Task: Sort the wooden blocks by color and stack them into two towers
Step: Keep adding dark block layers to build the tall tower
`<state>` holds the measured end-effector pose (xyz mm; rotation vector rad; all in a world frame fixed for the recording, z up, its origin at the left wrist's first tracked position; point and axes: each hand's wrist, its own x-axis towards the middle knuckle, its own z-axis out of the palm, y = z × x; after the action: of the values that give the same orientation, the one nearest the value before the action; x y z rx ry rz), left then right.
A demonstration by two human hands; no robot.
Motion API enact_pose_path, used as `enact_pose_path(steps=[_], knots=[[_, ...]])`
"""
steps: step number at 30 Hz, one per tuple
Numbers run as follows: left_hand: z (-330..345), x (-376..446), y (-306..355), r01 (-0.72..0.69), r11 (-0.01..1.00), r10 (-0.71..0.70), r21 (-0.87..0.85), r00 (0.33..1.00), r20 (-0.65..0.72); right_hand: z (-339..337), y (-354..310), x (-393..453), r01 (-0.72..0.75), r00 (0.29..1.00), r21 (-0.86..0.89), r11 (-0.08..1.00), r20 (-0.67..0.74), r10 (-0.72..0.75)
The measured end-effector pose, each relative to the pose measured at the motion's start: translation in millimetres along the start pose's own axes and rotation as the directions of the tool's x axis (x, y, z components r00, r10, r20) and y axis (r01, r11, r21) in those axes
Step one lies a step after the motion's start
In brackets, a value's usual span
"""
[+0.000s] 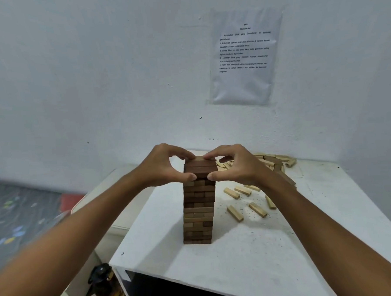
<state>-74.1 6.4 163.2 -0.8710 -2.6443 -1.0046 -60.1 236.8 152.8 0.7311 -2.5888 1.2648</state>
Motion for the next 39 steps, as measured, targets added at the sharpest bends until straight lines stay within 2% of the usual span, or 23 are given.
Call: enact_pose_path(steps=[39], knots=[[-0.7, 0.0, -11.8, 0.058, 0.996, -0.054, -0.069, 0.997, 0.055, 2.9, 5.7, 1.6, -0.033, 0.998, 0.024, 0.999, 0.051, 0.031]])
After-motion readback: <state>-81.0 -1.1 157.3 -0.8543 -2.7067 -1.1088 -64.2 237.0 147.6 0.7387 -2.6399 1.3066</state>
